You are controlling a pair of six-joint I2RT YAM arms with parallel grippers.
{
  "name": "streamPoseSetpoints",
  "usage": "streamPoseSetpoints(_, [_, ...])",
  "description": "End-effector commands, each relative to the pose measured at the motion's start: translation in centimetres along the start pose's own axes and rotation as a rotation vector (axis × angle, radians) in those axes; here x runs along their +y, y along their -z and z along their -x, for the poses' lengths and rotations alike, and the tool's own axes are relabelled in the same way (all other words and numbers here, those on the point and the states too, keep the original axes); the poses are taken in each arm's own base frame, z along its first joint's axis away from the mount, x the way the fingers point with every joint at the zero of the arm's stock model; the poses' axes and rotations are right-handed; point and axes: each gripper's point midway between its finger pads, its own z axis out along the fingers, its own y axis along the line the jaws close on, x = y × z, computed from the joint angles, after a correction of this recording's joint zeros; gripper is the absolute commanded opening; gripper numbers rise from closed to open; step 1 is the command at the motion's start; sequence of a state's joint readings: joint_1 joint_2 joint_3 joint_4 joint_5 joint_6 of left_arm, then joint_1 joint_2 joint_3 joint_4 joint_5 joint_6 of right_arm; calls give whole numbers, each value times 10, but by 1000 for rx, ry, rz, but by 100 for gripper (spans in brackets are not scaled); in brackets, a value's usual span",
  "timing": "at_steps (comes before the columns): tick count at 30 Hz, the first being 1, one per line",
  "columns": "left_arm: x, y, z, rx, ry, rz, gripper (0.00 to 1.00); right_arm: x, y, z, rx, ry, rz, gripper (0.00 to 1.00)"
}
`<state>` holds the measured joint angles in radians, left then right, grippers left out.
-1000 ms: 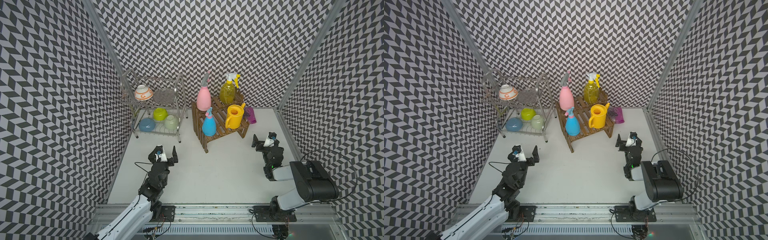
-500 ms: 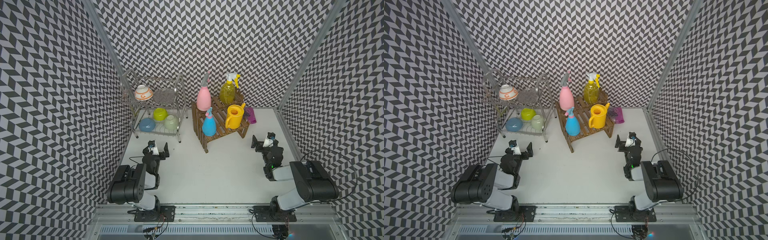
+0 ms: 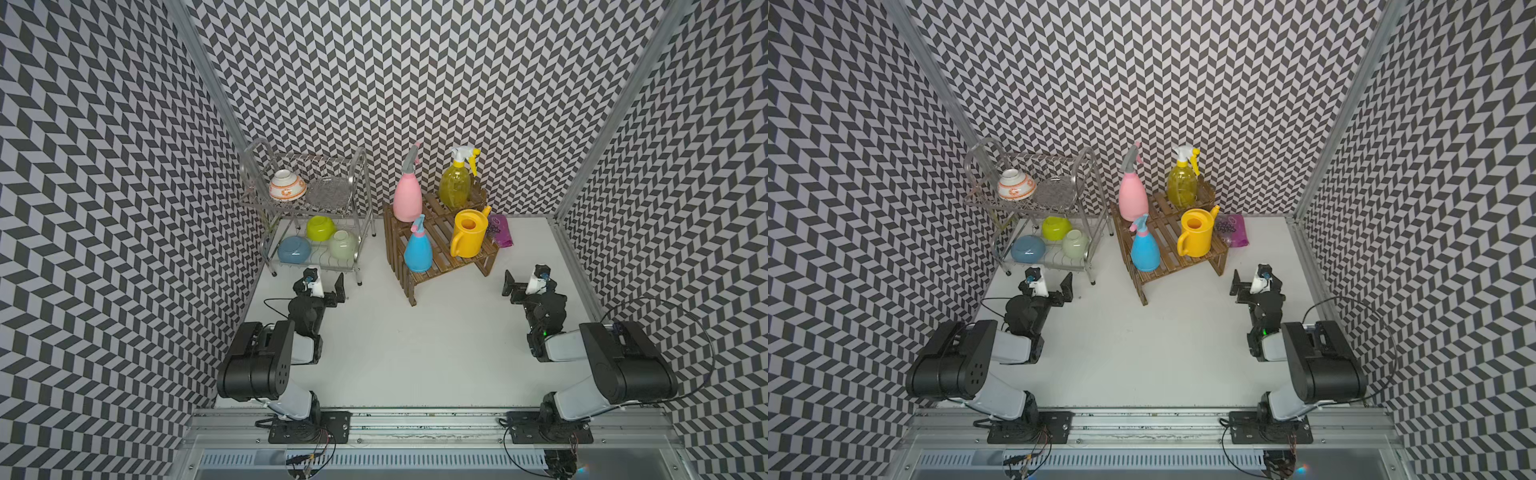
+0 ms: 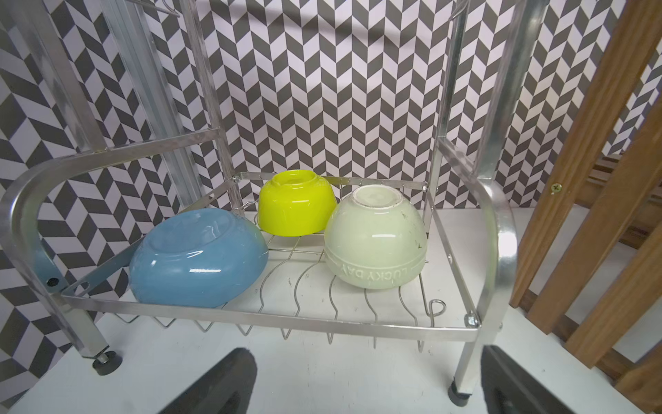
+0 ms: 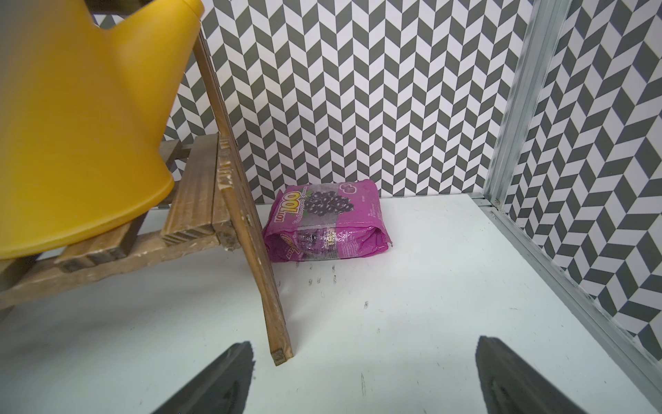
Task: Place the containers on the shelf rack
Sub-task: Reset both arms
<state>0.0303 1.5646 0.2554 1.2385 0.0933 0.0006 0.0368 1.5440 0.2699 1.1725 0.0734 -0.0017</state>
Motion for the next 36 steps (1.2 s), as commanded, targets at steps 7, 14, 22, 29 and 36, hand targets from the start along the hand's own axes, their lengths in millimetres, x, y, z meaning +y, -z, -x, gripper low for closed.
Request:
streamPoseSetpoints(7, [1, -1, 6, -11, -8, 10, 100, 4, 3, 16, -59, 8, 17, 100])
streamPoseSetpoints(14, [1, -1, 5, -11, -8, 10, 100, 3, 0, 14, -48, 6, 11, 100])
streamPoseSetpoints(22, [1, 0, 7, -16, -13, 15, 100, 3, 0, 14, -48, 6, 11, 100])
streamPoseSetpoints(29, [-2, 31, 21, -129, -62, 135, 100, 3, 0, 15, -49, 6, 12, 100])
streamPoseSetpoints(36, [-9, 49, 25, -181, -91, 140, 100, 4, 0, 14, -47, 6, 12, 100])
